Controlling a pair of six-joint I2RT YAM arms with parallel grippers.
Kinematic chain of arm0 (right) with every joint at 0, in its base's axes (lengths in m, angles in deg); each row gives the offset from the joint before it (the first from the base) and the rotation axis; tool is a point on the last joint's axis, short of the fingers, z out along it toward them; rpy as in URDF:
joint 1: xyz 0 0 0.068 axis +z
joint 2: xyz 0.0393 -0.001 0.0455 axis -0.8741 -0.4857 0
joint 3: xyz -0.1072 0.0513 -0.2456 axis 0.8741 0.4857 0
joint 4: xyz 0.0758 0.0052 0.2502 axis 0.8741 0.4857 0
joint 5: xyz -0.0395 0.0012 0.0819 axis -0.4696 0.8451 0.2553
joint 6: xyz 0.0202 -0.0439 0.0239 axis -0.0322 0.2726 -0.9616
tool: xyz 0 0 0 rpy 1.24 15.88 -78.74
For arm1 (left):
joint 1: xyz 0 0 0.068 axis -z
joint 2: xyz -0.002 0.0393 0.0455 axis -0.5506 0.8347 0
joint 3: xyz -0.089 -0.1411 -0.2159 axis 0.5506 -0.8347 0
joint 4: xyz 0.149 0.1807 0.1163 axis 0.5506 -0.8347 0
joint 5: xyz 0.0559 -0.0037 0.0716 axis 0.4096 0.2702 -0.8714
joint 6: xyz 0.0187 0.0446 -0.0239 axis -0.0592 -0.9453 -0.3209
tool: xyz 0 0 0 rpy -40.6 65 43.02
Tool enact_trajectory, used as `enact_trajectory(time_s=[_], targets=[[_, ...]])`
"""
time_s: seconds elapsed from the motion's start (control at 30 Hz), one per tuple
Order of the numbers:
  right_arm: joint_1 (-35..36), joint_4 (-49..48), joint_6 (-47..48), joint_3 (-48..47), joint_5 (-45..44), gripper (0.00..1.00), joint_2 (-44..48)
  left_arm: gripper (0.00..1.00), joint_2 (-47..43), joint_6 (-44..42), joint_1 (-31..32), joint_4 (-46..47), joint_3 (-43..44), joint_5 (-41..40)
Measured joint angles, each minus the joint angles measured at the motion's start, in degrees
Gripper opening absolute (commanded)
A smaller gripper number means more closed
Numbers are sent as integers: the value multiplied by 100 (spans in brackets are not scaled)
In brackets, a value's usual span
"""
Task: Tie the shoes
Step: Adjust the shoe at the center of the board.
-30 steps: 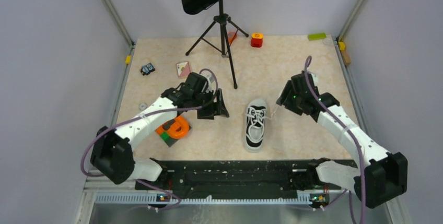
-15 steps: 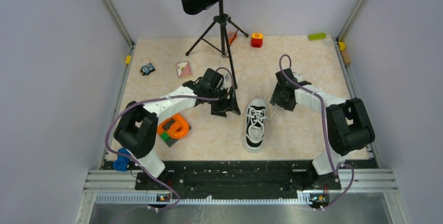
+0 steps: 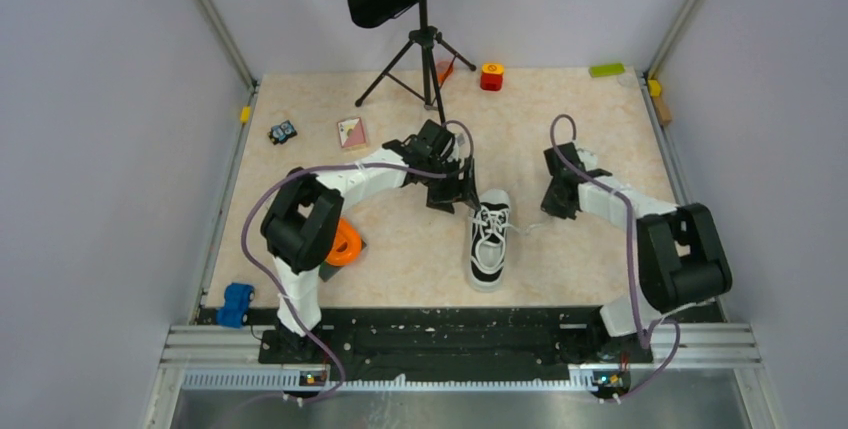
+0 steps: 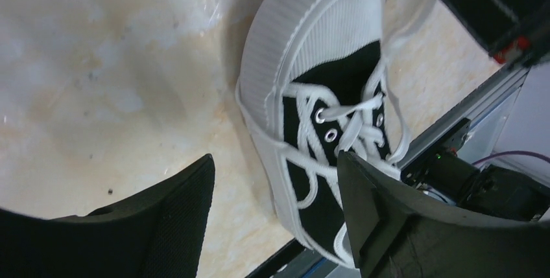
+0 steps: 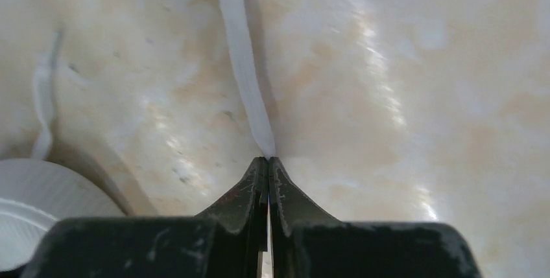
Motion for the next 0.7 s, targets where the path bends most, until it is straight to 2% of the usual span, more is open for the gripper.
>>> enact_trajectory(time_s=[0.07, 0.1, 0.17, 0.2, 0.27, 0.43, 0.7], targets=[[-131, 177, 4, 446, -66, 2, 643, 73, 214, -11, 2, -15, 284, 68], [-208, 249, 7, 542, -96, 15, 850, 73, 308, -13, 2, -17, 404, 105], [-267, 415, 22, 732, -114, 49, 1386, 74, 520, -11, 11, -13, 658, 177], [-275, 514, 26, 769, -111, 58, 1622, 74, 616, -4, 20, 35, 741, 243], [-275, 654, 26, 787, -111, 67, 2013, 74, 739, 37, 50, 162, 787, 361], [-275, 1001, 7, 767, -120, 71, 2452, 75, 1169, 162, 269, 459, 1082, 793], [-299, 1174, -13, 391, -4, 71, 2413, 75, 1344, 407, 844, 1399, 1215, 2004]])
